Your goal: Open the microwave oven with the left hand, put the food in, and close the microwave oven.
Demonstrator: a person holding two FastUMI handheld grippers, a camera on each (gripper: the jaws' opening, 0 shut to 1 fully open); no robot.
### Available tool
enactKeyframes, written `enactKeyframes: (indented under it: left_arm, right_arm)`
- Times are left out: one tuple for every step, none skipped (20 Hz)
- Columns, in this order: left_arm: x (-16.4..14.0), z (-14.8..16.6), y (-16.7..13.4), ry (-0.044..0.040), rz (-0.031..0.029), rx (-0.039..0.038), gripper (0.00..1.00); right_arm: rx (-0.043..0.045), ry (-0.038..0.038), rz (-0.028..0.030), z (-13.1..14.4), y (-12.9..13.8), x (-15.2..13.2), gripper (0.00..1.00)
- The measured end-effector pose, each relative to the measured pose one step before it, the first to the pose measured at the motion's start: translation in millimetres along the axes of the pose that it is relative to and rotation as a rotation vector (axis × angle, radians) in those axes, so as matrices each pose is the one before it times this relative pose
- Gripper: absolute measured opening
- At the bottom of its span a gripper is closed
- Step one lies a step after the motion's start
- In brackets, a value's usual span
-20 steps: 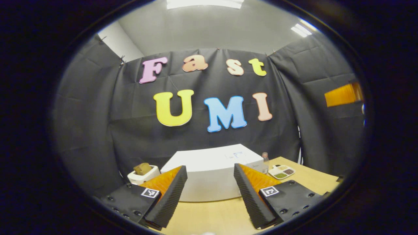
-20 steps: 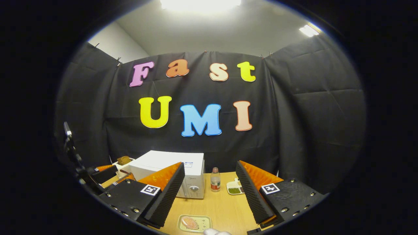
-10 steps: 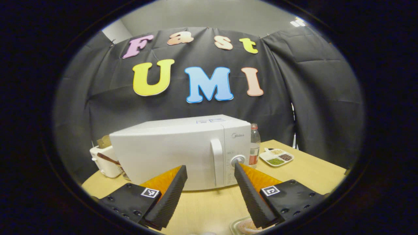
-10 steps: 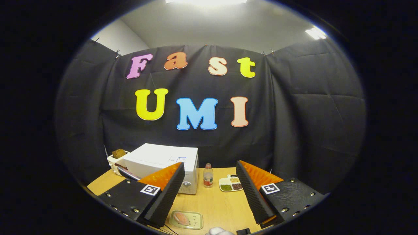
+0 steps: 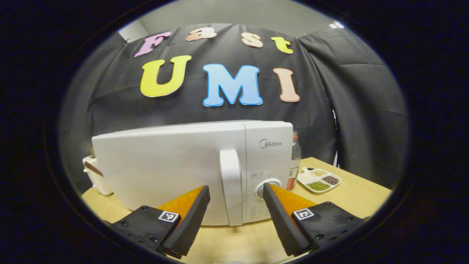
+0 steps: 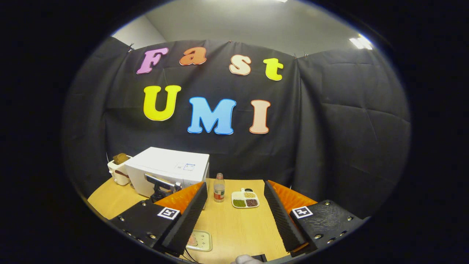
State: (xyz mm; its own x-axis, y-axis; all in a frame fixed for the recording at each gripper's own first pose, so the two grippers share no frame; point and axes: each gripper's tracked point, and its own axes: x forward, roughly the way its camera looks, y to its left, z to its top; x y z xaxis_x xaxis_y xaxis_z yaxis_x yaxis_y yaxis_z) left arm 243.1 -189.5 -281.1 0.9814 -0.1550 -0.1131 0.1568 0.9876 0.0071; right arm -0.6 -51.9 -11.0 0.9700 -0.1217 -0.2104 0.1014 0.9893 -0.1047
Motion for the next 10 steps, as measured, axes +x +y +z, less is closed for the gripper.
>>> enactKeyframes:
  left_arm:
    - [2.45, 0.74, 0.12, -0.0028, 0.00477, -0.00241, 0.97]
    - [1.28, 0.51, 2.25, 0.00141, 0.00458, -0.01355, 0.99]
    - [1.38, -0.49, -1.86, 0.00413, -0.0041, -0.01632, 0.97]
    - [0.52, -0.8, -1.12, 0.00338, -0.00417, -0.00566, 0.94]
    - [0.4, -0.18, -2.92, 0.00492, -0.0182, -0.00033, 0.92]
    - [1.78, 1.08, -1.84, -0.00573, -0.01433, -0.00702, 0.89]
    - [-10.82, 2.7, 8.83, -0.00991, 0.03705, 0.00065, 0.71]
    - [18.45, -4.36, 5.45, 0.01261, 0.00037, -0.01196, 0.53]
    - [-6.14, 1.18, -2.0, -0.00886, -0.00245, -0.0136, 0.36]
    - [-1.42, -1.69, 0.35, 0.00528, 0.00427, -0.02072, 0.37]
  right_arm:
    - [-0.0014, 0.00181, -0.00605, 1.17, -2.12, 0.57, 0.96]
    - [0.00082, -0.00247, -0.00917, 1.33, -2.85, -0.15, 0.96]
    - [0.00195, -0.00498, -0.00686, 2.1, -2.33, 0.12, 0.96]
    - [-0.00107, -0.00531, -0.00518, 0.34, -1.01, -0.6, 0.96]
    - [-0.00394, 0.00411, 0.00125, -0.44, -0.15, 0.61, 0.95]
    - [0.00048, 0.00351, 0.01023, -2.03, 2.06, -1.2, 0.95]
    - [0.00425, -0.00481, -0.00251, 1.13, -0.75, -0.61, 0.96]
    - [-0.00053, -0.00225, -0.00268, 0.65, -2.16, 0.15, 0.96]
    - [-0.00258, 0.00513, -0.001, -1.97, 0.06, -0.3, 0.95]
    - [-0.00222, 0.0071, 0.00275, -3.55, 1.01, -0.12, 0.96]
